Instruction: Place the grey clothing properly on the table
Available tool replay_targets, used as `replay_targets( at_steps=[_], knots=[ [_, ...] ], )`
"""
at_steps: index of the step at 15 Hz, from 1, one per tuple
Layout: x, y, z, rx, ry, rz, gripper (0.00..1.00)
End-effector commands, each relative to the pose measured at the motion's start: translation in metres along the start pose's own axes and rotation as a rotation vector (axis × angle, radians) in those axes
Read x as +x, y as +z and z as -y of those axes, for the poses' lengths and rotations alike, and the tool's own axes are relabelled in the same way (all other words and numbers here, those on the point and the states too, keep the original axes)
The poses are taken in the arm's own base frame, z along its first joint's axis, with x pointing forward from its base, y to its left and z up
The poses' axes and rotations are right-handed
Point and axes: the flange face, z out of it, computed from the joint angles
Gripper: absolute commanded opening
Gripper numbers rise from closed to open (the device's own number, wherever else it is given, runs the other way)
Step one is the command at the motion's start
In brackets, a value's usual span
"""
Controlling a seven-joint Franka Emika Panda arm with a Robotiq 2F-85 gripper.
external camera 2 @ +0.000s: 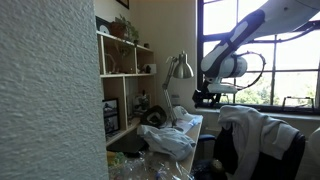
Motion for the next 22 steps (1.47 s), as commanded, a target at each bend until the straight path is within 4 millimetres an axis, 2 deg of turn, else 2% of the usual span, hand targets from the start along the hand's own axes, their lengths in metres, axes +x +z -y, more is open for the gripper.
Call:
replay_targets(
  at_steps=[1,2,4,6,22],
  knots=[
    [0.014,0.02,-0.025,-0.09,0.024,0.047,1.0],
    [0.002,0.009,-0.016,-0.049,0.003,0.023,1.0],
    [0.006,0.019,-0.026,-0.074,0.011,0.04,1.0],
    [0.01,0.024,-0.028,-0.077,0.013,0.046,1.0],
    [0.012,0.023,-0.026,-0.076,0.01,0.044,1.0]
  ],
)
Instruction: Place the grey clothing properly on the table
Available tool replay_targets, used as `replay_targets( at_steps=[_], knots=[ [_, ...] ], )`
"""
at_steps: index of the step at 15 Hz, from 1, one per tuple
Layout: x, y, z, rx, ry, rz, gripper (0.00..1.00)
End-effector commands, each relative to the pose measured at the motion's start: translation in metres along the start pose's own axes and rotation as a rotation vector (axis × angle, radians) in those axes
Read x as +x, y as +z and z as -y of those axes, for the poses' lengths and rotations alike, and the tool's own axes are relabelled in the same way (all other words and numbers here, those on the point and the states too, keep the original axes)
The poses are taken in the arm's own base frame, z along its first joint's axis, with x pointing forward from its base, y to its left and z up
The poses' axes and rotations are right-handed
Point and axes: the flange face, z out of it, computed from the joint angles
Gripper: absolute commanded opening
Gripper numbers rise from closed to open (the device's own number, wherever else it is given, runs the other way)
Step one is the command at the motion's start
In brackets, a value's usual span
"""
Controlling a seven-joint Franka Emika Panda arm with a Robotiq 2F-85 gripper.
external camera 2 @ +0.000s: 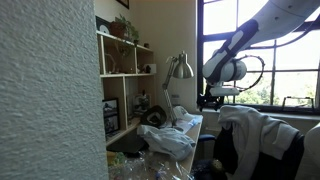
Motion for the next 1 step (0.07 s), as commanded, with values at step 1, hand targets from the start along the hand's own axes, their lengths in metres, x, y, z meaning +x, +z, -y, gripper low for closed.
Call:
replay_targets(
  at_steps=[1],
  knots=[
    [0.0003,-0.0004,-0.0002,0.0,0.0,0.001,1.0]
  ],
)
